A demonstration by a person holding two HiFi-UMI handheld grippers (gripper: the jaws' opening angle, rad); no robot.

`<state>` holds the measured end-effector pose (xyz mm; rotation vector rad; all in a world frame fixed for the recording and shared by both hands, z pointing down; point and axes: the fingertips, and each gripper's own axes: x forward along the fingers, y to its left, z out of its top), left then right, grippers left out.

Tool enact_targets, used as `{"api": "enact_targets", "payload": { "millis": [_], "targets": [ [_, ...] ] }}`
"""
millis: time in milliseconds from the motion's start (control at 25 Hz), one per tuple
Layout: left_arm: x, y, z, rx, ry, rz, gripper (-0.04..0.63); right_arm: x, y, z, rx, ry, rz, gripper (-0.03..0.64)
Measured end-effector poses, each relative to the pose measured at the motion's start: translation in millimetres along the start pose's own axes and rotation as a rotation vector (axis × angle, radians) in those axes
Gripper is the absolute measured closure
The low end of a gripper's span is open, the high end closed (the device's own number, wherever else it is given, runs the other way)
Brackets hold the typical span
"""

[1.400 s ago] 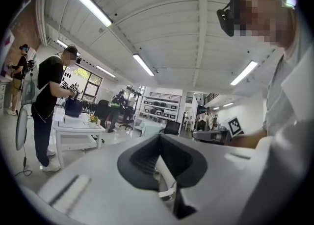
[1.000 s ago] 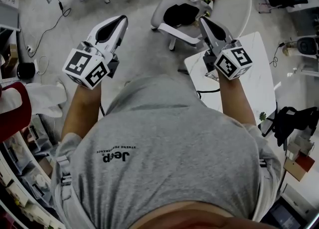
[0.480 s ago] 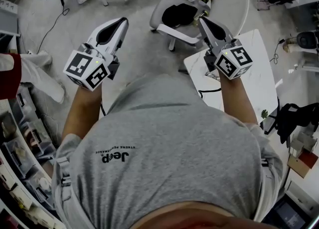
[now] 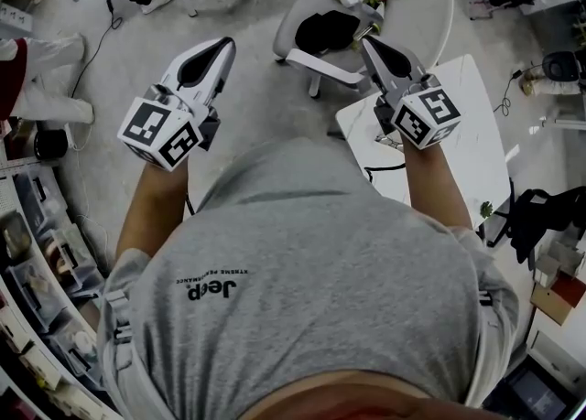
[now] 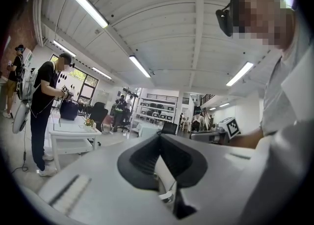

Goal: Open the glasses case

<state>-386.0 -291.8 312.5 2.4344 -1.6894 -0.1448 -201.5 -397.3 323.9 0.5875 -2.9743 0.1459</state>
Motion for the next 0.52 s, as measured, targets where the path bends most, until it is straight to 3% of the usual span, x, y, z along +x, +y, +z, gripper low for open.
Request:
{"api": "enact_targets", "payload": {
  "millis": [520],
  "targets": [
    [0.4, -4.4, -0.6, 0.011, 0.004, -0.001, 0.558, -3.7, -1.1, -1.1, -0.016, 0.006, -0.005, 0.615]
  ]
}}
